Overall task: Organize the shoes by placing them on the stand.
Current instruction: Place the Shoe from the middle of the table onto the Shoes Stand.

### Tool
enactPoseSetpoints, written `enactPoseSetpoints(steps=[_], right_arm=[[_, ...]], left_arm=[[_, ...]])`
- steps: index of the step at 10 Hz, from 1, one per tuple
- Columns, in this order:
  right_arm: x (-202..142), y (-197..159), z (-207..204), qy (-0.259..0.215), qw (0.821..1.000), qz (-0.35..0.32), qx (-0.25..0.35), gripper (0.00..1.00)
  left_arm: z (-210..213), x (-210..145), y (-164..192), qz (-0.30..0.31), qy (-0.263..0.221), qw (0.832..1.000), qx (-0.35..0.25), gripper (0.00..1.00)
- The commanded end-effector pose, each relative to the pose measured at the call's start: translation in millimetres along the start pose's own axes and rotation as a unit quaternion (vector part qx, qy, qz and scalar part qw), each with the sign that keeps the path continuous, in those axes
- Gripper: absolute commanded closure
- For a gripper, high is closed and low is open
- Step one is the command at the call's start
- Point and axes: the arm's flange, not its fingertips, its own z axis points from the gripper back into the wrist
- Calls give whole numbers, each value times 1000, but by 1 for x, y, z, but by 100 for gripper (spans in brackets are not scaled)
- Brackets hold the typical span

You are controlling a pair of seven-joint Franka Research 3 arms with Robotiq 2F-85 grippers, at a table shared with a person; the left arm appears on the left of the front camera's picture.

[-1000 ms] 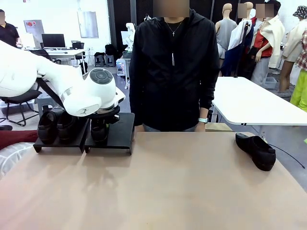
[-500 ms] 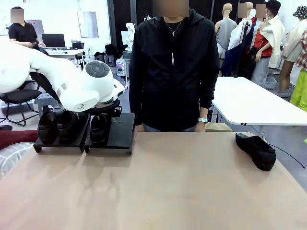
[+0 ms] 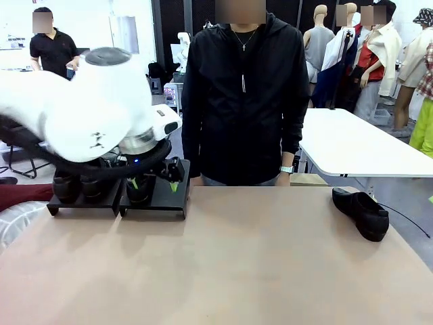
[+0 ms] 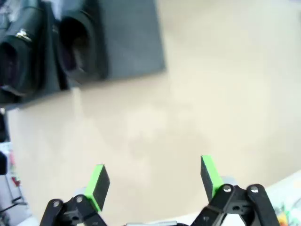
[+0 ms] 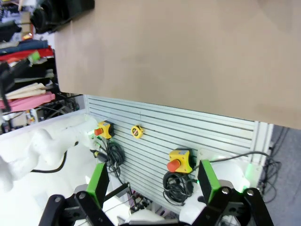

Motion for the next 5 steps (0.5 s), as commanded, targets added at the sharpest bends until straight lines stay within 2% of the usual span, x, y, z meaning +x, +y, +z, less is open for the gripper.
enactPoseSetpoints(steps=[1, 2, 4, 5], right_arm=[[0, 4, 1, -7, 1000, -11, 4, 0], [0, 4, 1, -7, 1000, -11, 4, 0], [0, 4, 1, -7, 1000, -11, 4, 0], [0, 4, 1, -7, 1000, -11, 4, 0]], left_arm=[[43, -34, 54, -99, 63, 988, -104, 0], [51, -45, 82, -126, 86, 976, -157, 0], [56, -65, 145, -142, 77, 943, -290, 0], [53, -84, 177, -47, 50, 944, -322, 0]])
